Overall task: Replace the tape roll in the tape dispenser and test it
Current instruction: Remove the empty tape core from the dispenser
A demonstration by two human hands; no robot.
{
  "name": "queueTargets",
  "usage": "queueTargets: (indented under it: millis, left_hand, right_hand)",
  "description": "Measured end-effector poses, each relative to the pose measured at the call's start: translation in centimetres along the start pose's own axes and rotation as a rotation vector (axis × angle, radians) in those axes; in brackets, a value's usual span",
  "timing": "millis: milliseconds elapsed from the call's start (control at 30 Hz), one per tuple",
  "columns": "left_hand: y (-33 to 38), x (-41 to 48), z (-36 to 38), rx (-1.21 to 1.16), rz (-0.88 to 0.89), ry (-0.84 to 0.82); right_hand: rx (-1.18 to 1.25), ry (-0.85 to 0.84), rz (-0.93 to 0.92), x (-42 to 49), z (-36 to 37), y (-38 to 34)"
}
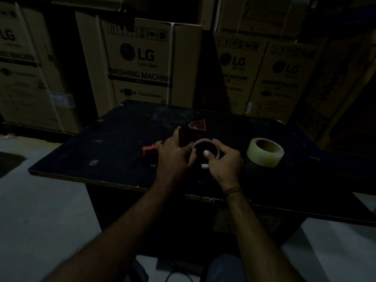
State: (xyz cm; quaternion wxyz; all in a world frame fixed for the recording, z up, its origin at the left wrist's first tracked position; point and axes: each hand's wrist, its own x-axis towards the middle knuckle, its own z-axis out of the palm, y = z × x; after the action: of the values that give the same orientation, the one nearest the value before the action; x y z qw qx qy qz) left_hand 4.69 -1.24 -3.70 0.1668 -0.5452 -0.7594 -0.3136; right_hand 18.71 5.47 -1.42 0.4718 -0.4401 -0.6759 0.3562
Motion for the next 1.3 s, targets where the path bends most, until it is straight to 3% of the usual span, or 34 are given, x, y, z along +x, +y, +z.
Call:
queueTargets:
  millis: [333, 833, 1300]
  left_hand:
    - [0.3, 0.0, 0.2, 0.034, -0.026, -0.053]
    - [0.5, 0.3, -0.3, -0.039, -0.063, -0.053]
    - [0.2, -0.3, -0.5, -0.199, -0.089, -0.043]
  right_hand:
    - [-0.009, -0.054, -0.095, -0.2, -0.8, 1.0]
    - [0.058, 0.078, 0.082, 0.6, 0.5, 0.2]
    - [-0.007, 0.186, 0.052, -0.8, 0.7, -1.1]
